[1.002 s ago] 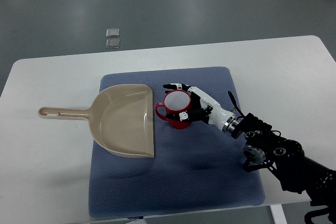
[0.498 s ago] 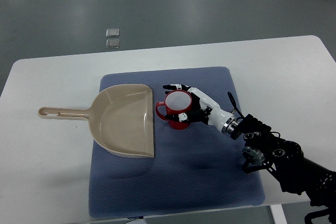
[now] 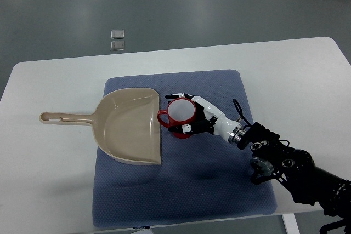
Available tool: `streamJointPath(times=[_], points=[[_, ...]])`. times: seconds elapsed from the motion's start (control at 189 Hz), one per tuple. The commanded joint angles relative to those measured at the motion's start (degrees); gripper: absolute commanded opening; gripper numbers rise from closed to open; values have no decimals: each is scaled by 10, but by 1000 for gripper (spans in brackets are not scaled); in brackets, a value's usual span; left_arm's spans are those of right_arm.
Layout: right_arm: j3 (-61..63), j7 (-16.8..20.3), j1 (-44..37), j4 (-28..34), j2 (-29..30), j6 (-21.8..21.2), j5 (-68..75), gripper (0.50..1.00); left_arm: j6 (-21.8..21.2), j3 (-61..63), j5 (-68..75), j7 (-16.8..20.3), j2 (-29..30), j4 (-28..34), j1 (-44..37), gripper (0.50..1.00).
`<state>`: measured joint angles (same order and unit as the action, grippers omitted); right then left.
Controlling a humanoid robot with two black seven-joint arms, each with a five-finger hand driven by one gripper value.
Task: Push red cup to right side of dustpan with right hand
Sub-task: 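Keep pushing the red mug until it touches the dustpan's edge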
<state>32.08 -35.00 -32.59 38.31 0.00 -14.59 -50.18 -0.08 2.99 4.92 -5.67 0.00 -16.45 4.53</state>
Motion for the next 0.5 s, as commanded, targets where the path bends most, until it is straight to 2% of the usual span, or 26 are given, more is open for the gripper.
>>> streamJointPath(times=[0.0,0.297,0.493], points=[[-11,0,-2,9,0,11,2,928,0,0,0,0,0,-1,0,1000],[-1,0,-5,11,0,4,7,930,0,0,0,0,0,0,0,1000],[-1,0,-12,11,0,-2,67,932,0,0,0,0,0,0,0,1000]])
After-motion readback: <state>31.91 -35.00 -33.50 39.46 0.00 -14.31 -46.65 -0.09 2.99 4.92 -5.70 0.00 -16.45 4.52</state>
